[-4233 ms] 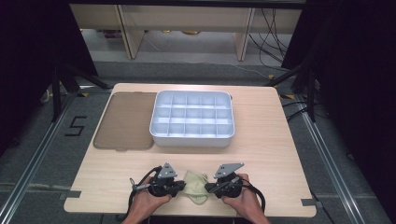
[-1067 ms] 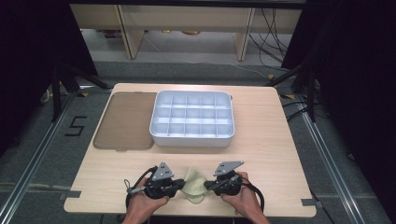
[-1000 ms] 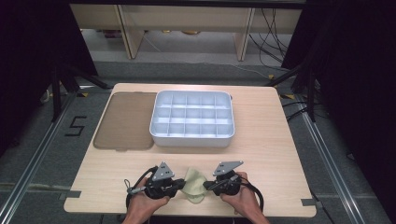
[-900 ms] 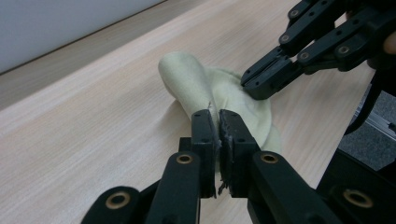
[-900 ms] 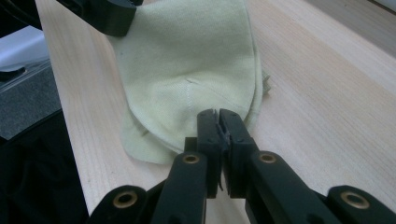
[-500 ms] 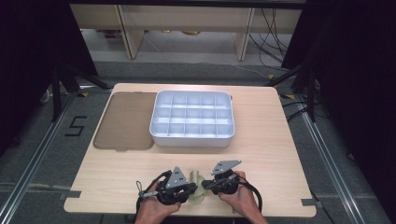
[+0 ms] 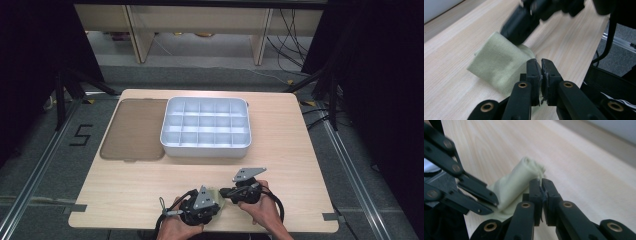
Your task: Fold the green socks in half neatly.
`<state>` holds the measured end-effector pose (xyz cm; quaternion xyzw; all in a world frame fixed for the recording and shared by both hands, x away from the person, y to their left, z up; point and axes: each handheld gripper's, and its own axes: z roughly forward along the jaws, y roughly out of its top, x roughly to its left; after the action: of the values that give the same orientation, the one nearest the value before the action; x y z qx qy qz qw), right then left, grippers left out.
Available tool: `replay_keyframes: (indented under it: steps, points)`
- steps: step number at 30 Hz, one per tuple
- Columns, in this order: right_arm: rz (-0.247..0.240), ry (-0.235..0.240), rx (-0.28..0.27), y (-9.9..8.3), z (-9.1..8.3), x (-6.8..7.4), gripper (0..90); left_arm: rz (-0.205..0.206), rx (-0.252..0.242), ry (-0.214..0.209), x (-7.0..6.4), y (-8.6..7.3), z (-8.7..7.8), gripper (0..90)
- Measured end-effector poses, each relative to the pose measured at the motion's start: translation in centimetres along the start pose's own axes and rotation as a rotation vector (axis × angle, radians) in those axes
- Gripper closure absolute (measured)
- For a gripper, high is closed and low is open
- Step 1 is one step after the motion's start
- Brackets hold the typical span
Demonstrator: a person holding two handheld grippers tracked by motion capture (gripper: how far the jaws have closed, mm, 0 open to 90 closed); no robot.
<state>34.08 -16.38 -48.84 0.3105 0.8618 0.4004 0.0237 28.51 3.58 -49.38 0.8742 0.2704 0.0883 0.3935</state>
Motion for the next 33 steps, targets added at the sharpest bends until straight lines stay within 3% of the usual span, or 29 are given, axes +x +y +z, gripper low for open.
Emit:
replay_keyframes:
  steps: [2, 3, 5, 6, 8, 9, 10, 12, 13, 18, 19, 22, 26, 27, 29, 32, 33]
  points:
    - [0.004, 0.001, -0.029, 0.3, -0.7, -0.1, 87.3, -0.008, -0.001, -0.011, -0.1, 0.0, 0.0, 84.4]
    - [0.004, 0.001, -0.029, 0.3, -0.7, -0.1, 87.3, 0.017, 0.001, -0.003, 0.0, 0.0, 0.1, 84.4]
    - [-0.003, 0.002, -0.057, 0.5, -1.3, -0.2, 87.3, 0.017, 0.012, -0.010, -0.1, 0.1, 0.2, 84.4]
    - [0.014, 0.012, -0.066, 0.7, -1.5, 0.0, 87.3, 0.004, 0.017, 0.001, -0.1, 0.0, 0.4, 84.4]
    - [-0.010, 0.008, -0.079, 0.9, -1.7, 0.0, 87.3, 0.006, -0.004, -0.012, -0.2, 0.0, 0.6, 84.3]
    - [-0.003, 0.016, -0.082, 1.0, -1.7, 0.1, 87.3, -0.001, 0.008, -0.009, -0.3, -0.1, 0.6, 84.3]
    - [-0.010, 0.026, -0.079, 1.1, -1.6, 0.1, 87.3, 0.019, 0.010, -0.004, -0.2, 0.0, 0.6, 84.3]
    - [-0.013, 0.038, -0.072, 1.2, -1.3, 0.3, 87.3, 0.018, 0.011, -0.006, -0.2, -0.1, 0.7, 84.2]
    - [-0.009, 0.046, -0.072, 1.2, -1.1, 0.5, 87.4, -0.003, 0.011, -0.007, -0.4, -0.1, 0.7, 84.2]
    - [-0.008, 0.101, -0.039, 1.6, 0.2, 1.4, 87.3, 0.008, 0.015, 0.002, -0.3, -0.1, 0.8, 84.2]
    - [-0.039, 0.089, -0.034, 1.5, 0.7, 1.3, 87.4, 0.007, 0.014, 0.003, -0.3, -0.2, 0.8, 84.2]
    - [-0.067, 0.056, 0.035, 1.1, 1.9, 0.9, 88.7, 0.000, 0.009, 0.003, -0.3, -0.2, 0.9, 83.8]
    - [-0.044, 0.056, 0.042, 0.9, 2.0, 0.4, 89.7, 0.022, 0.014, -0.003, -0.1, -0.1, 0.7, 83.4]
    - [-0.035, 0.061, 0.041, 0.9, 2.0, 0.3, 89.7, -0.009, 0.009, -0.012, -0.1, -0.2, 0.8, 83.2]
    - [-0.038, 0.059, 0.039, 0.8, 2.0, 0.3, 89.7, -0.013, 0.000, -0.036, 0.1, 0.0, 0.4, 81.7]
    - [-0.030, 0.061, 0.039, 0.8, 2.0, 0.3, 89.7, -0.080, -0.051, -0.063, 0.1, 0.2, -0.4, 78.9]
    - [-0.030, 0.061, 0.038, 0.8, 2.0, 0.3, 89.7, -0.077, -0.069, -0.076, 0.4, 0.3, -0.8, 78.8]
